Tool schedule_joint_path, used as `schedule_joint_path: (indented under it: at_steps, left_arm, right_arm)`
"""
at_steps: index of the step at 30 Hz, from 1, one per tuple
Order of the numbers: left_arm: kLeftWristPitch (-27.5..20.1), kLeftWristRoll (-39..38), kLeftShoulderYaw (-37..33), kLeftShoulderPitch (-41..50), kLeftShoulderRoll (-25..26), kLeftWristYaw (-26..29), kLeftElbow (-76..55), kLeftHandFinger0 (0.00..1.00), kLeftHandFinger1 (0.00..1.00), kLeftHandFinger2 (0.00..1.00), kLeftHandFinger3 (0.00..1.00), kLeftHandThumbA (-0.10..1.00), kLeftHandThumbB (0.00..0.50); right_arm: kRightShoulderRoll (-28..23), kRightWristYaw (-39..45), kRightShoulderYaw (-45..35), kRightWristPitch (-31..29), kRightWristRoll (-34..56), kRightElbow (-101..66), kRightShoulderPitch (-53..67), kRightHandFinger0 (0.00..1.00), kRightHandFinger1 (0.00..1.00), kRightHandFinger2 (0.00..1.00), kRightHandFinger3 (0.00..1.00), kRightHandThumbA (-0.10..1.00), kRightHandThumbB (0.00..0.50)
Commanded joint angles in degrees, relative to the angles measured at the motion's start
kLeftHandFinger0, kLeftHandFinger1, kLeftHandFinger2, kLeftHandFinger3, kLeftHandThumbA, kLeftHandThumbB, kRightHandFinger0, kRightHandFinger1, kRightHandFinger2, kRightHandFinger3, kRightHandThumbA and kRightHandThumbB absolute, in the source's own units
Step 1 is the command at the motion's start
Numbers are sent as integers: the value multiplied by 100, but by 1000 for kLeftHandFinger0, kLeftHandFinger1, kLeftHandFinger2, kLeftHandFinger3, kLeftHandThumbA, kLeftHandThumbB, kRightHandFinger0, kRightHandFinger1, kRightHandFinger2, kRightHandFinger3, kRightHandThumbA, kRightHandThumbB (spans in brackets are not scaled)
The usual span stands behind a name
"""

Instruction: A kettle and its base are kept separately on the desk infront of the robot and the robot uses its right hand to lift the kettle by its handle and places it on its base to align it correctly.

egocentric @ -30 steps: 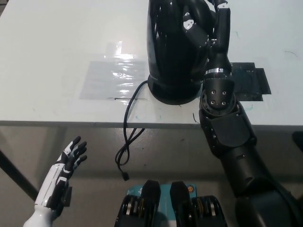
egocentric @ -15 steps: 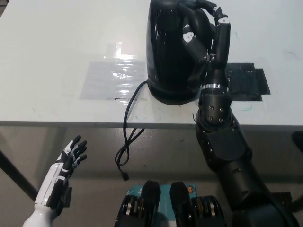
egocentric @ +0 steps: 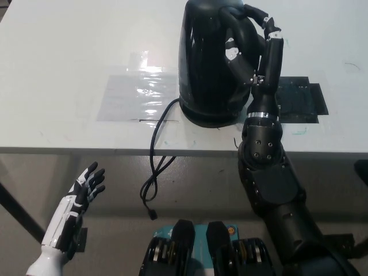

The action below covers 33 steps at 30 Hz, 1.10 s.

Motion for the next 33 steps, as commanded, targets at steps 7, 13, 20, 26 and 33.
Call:
schedule_joint_path:
  at_steps: [7, 13, 20, 26, 33]
  left_arm:
    - [-99, -53, 51, -91, 77, -78, -170, 1000, 1000, 1000, 1000, 940, 41]
    - [-112, -79, 57, -122, 93, -95, -149, 1000, 1000, 1000, 1000, 946, 51]
    - [-83, -28, 52, -154, 125, -94, -155, 1000, 1000, 1000, 1000, 959, 50]
    - [-68, -71, 57, -165, 127, -94, -169, 1000, 1000, 1000, 1000, 957, 45]
    - [-21, -99, 74, -190, 118, -77, -181, 1000, 1000, 1000, 1000, 954, 63]
  right_arm:
    - [-122, -456, 552, 21, -258, 1129, -126, 0, 180, 554, 637, -100, 143]
    - [-126, -607, 674, 21, -205, 1648, -308, 0, 148, 531, 618, -100, 142]
    - [-92, -670, 772, 21, -133, 1740, -364, 0, 134, 521, 608, -100, 144]
    - [-148, -462, 733, 21, -14, 1671, -255, 91, 298, 701, 792, -64, 133]
    - [-481, 923, 975, 21, 98, 1413, -6, 1000, 1000, 1000, 1000, 889, 500]
